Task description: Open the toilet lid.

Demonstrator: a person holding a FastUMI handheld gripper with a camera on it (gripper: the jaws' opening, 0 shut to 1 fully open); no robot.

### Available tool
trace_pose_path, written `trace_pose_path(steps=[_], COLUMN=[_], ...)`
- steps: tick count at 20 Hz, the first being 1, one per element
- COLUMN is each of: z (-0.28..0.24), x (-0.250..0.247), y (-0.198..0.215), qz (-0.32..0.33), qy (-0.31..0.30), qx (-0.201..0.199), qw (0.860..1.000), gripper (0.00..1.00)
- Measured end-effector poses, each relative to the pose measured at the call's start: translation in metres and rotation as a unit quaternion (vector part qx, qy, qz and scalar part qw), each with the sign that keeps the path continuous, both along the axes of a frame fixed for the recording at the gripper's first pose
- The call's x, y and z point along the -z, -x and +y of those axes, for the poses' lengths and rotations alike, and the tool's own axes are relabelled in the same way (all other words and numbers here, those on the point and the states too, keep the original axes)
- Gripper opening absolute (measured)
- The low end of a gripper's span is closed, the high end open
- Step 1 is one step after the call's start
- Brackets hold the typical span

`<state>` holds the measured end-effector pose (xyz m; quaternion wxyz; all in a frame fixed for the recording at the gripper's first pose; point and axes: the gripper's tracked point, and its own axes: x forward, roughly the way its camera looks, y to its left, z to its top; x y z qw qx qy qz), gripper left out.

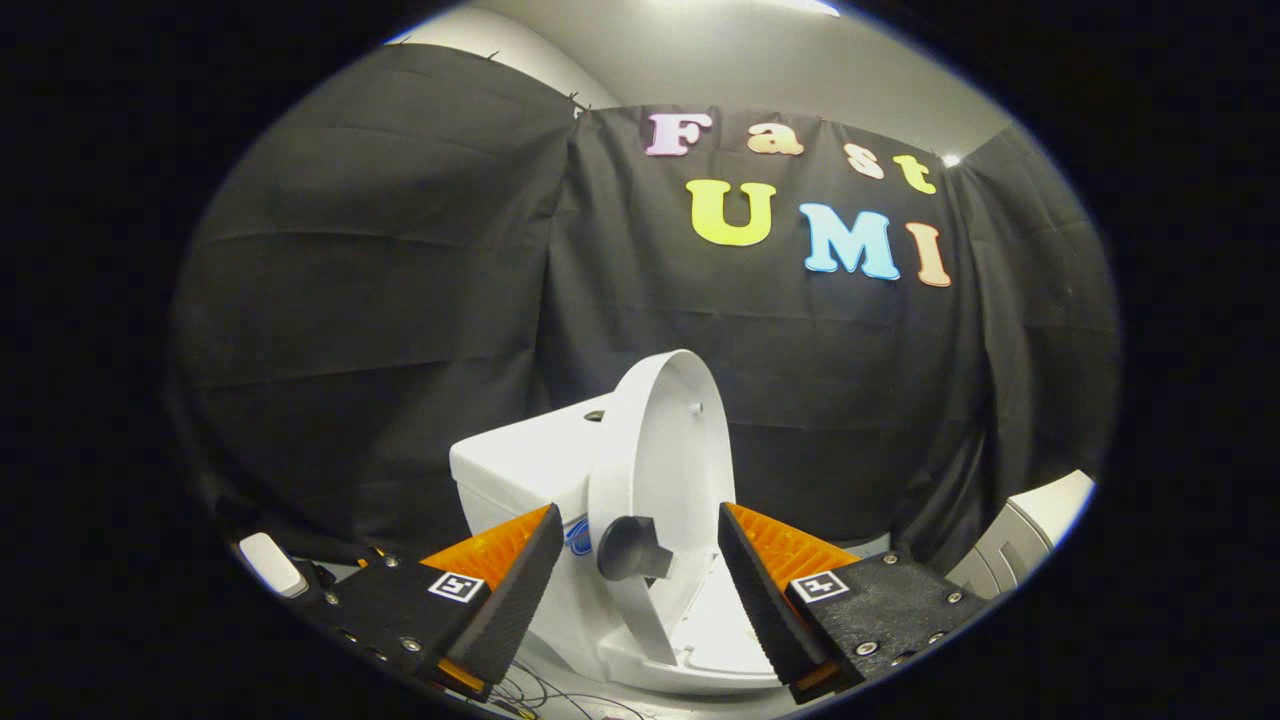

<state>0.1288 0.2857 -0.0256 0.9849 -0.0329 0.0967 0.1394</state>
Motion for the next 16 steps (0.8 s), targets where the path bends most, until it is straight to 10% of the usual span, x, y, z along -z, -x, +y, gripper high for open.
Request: trace_pose_path(steps=[16], z=[-0.151], x=[-0.071], y=[0.043], qz=[-0.081], qy=[-0.069], qx=[0.082], qw=[0.991], gripper=[0.95])
